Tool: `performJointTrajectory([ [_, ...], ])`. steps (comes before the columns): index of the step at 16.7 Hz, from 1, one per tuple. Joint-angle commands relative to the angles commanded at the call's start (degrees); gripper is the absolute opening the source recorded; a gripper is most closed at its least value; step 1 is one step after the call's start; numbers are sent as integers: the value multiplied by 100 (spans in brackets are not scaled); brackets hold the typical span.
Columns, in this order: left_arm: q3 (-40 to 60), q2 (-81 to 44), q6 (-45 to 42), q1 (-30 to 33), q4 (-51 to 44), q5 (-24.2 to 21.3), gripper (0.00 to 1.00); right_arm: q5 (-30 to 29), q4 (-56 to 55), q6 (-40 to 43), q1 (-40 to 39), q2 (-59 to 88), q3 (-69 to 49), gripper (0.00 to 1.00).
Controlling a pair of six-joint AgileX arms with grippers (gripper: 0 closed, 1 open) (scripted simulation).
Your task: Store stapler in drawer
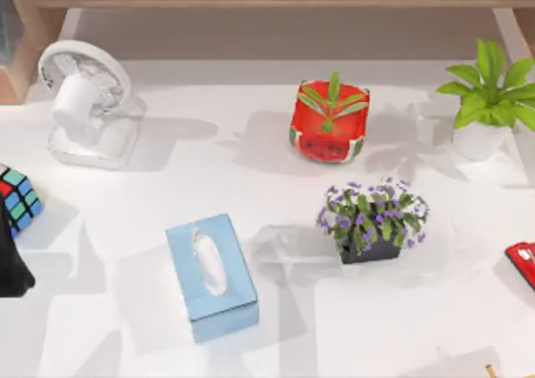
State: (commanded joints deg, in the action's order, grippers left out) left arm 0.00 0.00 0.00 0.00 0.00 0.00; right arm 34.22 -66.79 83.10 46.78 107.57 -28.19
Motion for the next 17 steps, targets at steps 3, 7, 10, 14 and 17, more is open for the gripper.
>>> performJointTrajectory([
  [3,0,0,0,0,0,0,100,-425,1857,-521,-49,-532,-288,100],
  [7,0,0,0,0,0,0,100,-1050,4664,-1500,-532,-1122,-804,100],
  [10,0,0,0,0,0,0,100,-1536,6697,-2417,-1251,-1384,-1299,100],
  [14,0,0,0,0,0,0,100,-2186,9038,-3777,-2517,-1501,-2021,100],
  [17,0,0,0,0,0,0,100,-2647,10474,-4796,-3528,-1477,-2550,100],
])
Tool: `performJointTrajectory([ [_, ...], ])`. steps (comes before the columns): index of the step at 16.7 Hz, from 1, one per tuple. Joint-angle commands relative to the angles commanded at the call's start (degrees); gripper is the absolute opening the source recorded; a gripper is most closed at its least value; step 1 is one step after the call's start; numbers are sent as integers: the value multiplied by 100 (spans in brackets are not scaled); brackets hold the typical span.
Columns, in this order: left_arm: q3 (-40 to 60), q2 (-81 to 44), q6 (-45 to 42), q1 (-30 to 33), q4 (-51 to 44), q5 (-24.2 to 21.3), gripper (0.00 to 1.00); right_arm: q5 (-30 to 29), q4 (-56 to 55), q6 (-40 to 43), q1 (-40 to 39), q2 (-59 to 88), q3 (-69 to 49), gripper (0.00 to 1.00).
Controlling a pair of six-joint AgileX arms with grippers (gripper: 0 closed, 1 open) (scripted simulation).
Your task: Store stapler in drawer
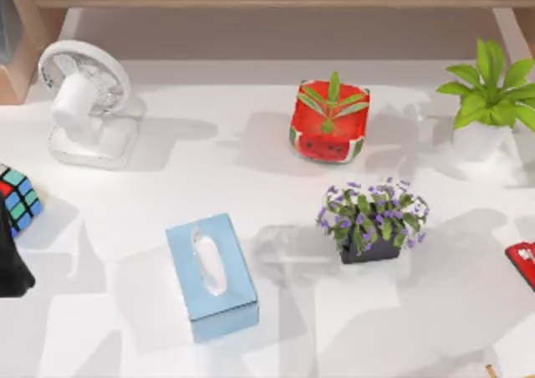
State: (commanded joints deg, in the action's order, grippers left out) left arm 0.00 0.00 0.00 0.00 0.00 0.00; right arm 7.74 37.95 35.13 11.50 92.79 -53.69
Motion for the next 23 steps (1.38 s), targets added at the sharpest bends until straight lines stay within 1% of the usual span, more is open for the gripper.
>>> performJointTrajectory([
  [4,0,0,0,0,0,0,100,-499,1430,-1145,-1130,50,-571,100],
  [6,0,0,0,0,0,0,100,-666,1869,-1534,-1502,65,-764,100],
  [8,0,0,0,0,0,0,100,-749,2068,-1727,-1678,75,-854,100],
  [15,0,0,0,0,0,0,100,-760,1993,-1737,-1686,104,-785,100],
  [23,0,0,0,0,0,0,100,-760,532,-1774,-1712,719,36,100],
])
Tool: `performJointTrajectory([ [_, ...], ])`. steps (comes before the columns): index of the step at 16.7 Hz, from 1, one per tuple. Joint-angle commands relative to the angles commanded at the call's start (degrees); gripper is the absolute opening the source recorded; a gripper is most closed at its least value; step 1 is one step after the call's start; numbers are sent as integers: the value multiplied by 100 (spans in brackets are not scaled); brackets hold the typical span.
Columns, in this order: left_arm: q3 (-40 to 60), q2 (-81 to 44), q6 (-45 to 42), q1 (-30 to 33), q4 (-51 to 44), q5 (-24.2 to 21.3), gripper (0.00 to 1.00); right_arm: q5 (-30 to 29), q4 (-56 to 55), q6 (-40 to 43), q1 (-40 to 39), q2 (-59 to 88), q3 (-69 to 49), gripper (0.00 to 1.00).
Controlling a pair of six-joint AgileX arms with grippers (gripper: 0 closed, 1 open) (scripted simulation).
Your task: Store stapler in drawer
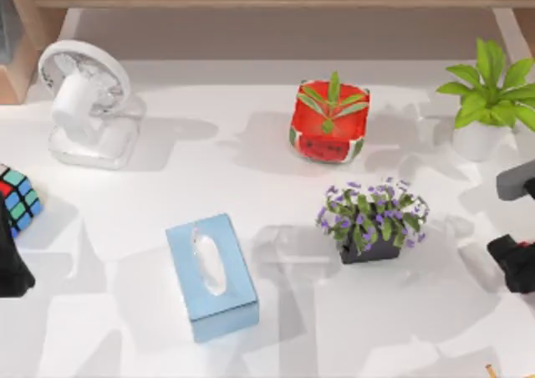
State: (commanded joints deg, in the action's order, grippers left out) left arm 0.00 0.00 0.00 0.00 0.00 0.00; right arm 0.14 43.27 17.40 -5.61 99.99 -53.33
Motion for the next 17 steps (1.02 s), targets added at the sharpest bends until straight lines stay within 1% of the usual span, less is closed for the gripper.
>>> performJointTrajectory([
  [5,0,0,0,0,0,0,100,0,-109,-3,-3,56,68,100],
  [17,0,0,0,0,0,0,100,0,-109,-3,-3,56,68,10],
])
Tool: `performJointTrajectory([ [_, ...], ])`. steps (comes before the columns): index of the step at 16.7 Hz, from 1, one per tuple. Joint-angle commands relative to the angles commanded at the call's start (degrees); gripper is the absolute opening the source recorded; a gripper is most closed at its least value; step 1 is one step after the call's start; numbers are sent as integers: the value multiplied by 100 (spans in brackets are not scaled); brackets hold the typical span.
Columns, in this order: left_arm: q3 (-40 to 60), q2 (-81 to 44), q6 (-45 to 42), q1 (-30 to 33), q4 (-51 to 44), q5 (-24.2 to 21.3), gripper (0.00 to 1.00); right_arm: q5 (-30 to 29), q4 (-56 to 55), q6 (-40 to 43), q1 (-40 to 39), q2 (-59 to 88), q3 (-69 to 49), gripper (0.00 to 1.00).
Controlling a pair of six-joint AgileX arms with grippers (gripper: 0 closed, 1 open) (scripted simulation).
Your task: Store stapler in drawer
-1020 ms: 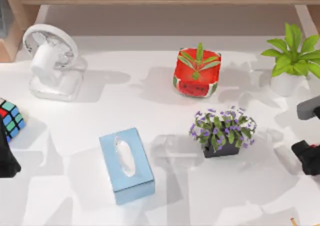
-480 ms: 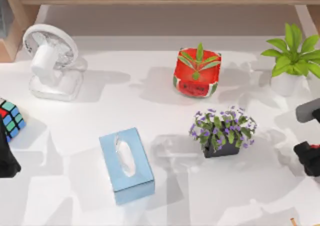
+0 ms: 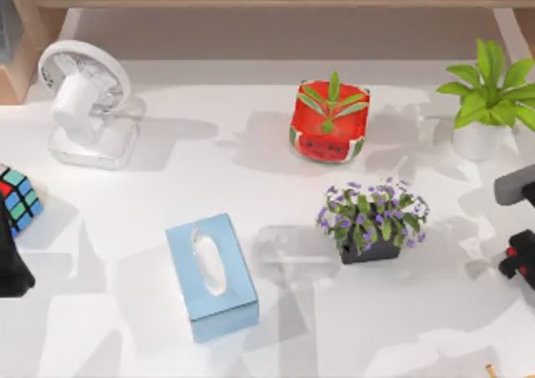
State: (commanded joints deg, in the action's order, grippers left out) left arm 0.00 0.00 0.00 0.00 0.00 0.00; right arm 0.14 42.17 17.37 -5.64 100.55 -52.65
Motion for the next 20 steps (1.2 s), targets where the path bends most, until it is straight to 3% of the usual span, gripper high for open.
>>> performJointTrajectory([
  [2,0,0,0,0,0,0,100,0,0,0,0,0,0,0],
  [11,0,0,0,0,0,0,100,-14,24,-4,8,-22,-12,0],
  [20,0,0,0,0,0,0,100,-3,725,7,12,-364,-372,0],
])
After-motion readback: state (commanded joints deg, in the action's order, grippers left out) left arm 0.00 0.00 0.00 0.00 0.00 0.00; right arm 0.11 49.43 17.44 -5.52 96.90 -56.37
